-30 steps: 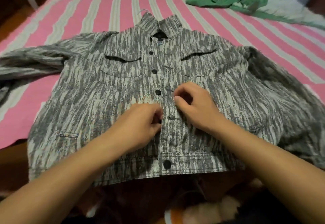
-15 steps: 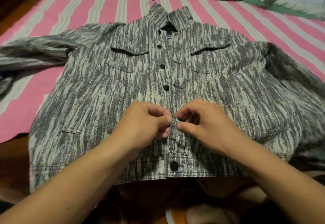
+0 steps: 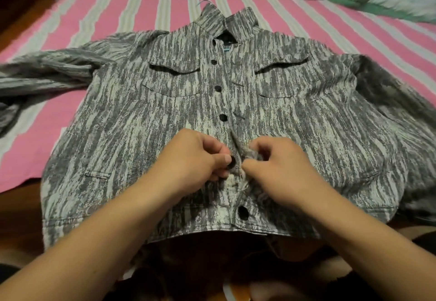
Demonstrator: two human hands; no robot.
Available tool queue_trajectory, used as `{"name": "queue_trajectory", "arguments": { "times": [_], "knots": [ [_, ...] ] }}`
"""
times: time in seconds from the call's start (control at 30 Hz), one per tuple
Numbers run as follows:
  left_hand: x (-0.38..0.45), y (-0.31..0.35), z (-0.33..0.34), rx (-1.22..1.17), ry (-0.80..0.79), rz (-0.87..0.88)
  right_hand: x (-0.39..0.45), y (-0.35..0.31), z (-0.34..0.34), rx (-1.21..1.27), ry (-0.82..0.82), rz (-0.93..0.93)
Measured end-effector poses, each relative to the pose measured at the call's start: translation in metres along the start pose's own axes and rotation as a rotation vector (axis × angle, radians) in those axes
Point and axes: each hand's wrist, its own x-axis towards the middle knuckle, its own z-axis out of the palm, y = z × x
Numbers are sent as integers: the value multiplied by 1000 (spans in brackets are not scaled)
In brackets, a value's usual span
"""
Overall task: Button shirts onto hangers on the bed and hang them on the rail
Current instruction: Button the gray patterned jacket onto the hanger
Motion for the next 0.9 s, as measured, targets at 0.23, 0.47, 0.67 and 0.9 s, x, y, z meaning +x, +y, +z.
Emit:
{"name": "queue_trajectory", "arguments": {
  "times": [0.23, 0.47, 0.67, 0.9],
  "knots": [
    [1, -8, 5, -232, -20, -54, -4, 0, 12, -13, 48, -76],
    [-1, -11, 7, -247, -3, -32, -5, 2, 11, -33, 25, -109],
    [2, -7, 4, -232, -16, -83, -10, 9, 4, -81, -90, -121],
    [8, -9, 7, -11, 109, -22, -7, 12, 9, -14, -41, -104]
  ]
}}
